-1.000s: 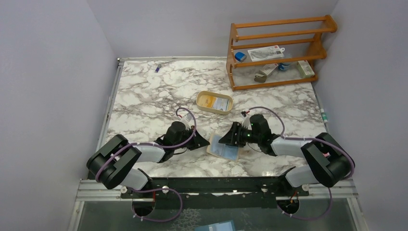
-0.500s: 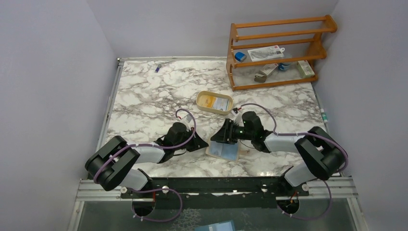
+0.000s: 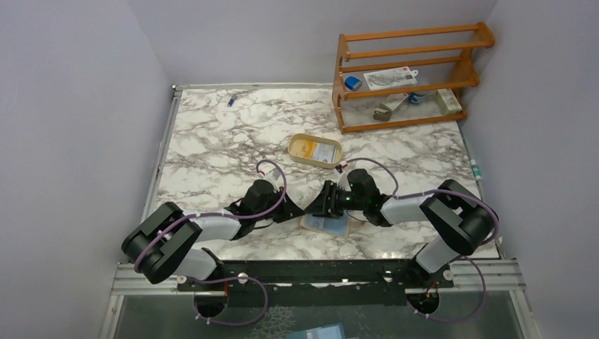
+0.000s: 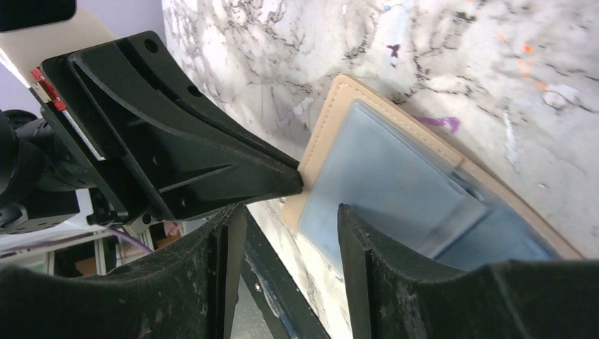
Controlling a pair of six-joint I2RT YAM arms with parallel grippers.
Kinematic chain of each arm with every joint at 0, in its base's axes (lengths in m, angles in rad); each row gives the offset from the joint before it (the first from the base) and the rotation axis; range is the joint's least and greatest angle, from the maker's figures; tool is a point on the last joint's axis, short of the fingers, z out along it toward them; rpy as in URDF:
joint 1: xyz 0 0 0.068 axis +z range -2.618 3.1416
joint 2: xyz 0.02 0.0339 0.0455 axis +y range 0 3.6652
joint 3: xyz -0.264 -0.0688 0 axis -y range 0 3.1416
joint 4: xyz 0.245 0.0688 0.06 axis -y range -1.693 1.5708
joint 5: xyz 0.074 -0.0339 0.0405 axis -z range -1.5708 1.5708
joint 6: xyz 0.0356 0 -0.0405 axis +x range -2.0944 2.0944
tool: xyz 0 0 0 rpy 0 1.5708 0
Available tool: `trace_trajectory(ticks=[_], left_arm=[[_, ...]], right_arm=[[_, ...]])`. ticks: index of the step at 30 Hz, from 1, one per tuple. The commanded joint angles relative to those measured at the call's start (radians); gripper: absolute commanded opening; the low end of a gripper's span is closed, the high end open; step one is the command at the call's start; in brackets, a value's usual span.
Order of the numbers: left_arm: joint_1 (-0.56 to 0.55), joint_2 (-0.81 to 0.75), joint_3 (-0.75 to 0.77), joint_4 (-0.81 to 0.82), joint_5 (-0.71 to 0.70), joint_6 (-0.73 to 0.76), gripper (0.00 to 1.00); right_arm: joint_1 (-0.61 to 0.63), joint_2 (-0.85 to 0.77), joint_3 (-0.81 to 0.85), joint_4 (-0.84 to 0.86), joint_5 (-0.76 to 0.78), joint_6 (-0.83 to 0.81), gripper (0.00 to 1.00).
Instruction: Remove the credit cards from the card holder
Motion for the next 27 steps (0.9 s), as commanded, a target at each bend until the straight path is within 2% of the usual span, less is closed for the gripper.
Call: trace_trajectory(ticks=[1,9,12,18,22,27], left_arm=[[-0.006,-0.03,0.023,-0.028,-0.034,0.018,0.0],[-0.005,-0.052,0.054,-0.089,-0.039,0.037,0.0],[-0.006,-0.077,0.074,-0.135,-0.046,0.044,0.0],[-0.005,-0.157,0.147,-0.262,-0.072,0.071,0.0],[-0.005,-0.179,0.186,-0.317,-0.085,0.09,0.0],[-0.005,-0.168,0.161,-0.301,-0.082,0.077,0.0]], right_arm=[[0.004,-0.058,-0.016,-0.131,0.077,-0.055,0.55],[0.009,-0.061,0.084,-0.434,0.225,-0.199,0.55],[0.013,-0.071,0.149,-0.56,0.308,-0.246,0.56],[0.015,-0.088,0.278,-0.752,0.38,-0.291,0.59],[0.015,-0.103,0.303,-0.779,0.368,-0.288,0.6],[0.015,-0.15,0.293,-0.78,0.375,-0.27,0.6]])
